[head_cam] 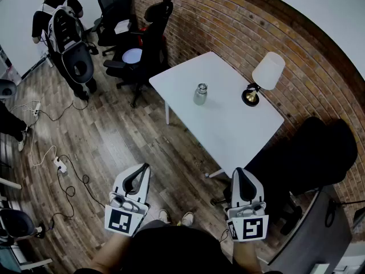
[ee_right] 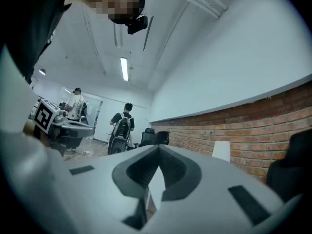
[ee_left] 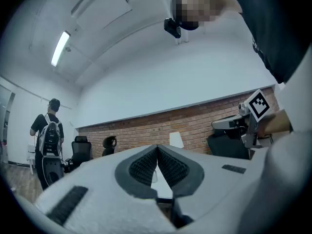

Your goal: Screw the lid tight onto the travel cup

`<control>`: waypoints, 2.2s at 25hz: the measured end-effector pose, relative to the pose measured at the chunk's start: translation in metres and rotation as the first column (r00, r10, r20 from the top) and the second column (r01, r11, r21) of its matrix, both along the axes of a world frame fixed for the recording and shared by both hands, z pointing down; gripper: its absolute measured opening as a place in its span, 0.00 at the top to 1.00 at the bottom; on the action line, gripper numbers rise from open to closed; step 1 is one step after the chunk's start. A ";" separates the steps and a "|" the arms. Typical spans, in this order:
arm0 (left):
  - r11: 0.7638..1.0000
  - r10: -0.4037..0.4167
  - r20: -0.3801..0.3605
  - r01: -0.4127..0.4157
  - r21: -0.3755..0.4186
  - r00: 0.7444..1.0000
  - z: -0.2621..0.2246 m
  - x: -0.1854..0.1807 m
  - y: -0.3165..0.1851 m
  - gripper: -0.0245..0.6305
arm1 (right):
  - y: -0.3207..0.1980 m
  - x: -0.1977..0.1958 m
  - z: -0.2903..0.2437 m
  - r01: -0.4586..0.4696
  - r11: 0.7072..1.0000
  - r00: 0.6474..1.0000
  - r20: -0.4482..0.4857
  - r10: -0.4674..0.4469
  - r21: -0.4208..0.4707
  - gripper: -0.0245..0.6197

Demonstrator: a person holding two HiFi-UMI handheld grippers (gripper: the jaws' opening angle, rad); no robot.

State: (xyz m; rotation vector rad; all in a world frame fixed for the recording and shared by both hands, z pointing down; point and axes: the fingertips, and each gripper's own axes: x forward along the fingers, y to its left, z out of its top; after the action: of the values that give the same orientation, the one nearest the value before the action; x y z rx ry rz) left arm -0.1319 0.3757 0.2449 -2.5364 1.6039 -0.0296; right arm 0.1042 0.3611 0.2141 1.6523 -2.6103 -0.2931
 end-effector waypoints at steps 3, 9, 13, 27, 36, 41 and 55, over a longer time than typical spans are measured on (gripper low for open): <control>1.000 0.006 -0.001 -0.006 -0.011 1.000 0.004 0.002 0.000 0.93 | 0.001 0.001 0.002 -0.007 1.000 1.000 -0.009 0.007 -0.001 0.94; 1.000 0.017 -0.009 -0.017 -0.008 1.000 0.003 -0.002 0.001 0.93 | 0.004 -0.005 0.006 -0.014 1.000 1.000 -0.020 0.013 -0.019 0.94; 0.999 0.029 -0.017 -0.029 -0.015 0.999 0.005 -0.012 -0.001 0.93 | 0.008 -0.013 0.006 -0.010 1.000 1.000 0.006 0.010 -0.029 0.94; 0.997 0.059 -0.036 -0.061 -0.056 0.998 0.039 -0.023 -0.052 0.93 | -0.043 -0.026 0.047 -0.037 0.996 0.999 -0.025 0.035 -0.087 0.94; 0.996 0.036 0.011 -0.035 -0.077 0.999 0.038 -0.003 -0.172 0.93 | -0.183 -0.016 0.052 0.021 0.997 1.000 -0.006 -0.022 -0.075 0.94; 0.999 0.026 0.054 -0.024 -0.042 0.998 0.017 0.021 -0.238 0.93 | -0.251 0.003 0.055 0.049 0.995 0.999 0.018 -0.047 -0.090 0.94; 0.997 0.021 0.038 -0.018 -0.068 0.999 0.018 0.021 -0.321 0.93 | -0.336 -0.023 0.093 0.096 0.976 0.995 -0.005 -0.099 -0.194 0.94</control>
State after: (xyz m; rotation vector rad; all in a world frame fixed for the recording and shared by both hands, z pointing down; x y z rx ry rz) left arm -0.1114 0.0549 0.2629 -2.5852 1.5900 -0.1324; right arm 0.0816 0.0251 0.3072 1.4585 -2.6167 -0.0506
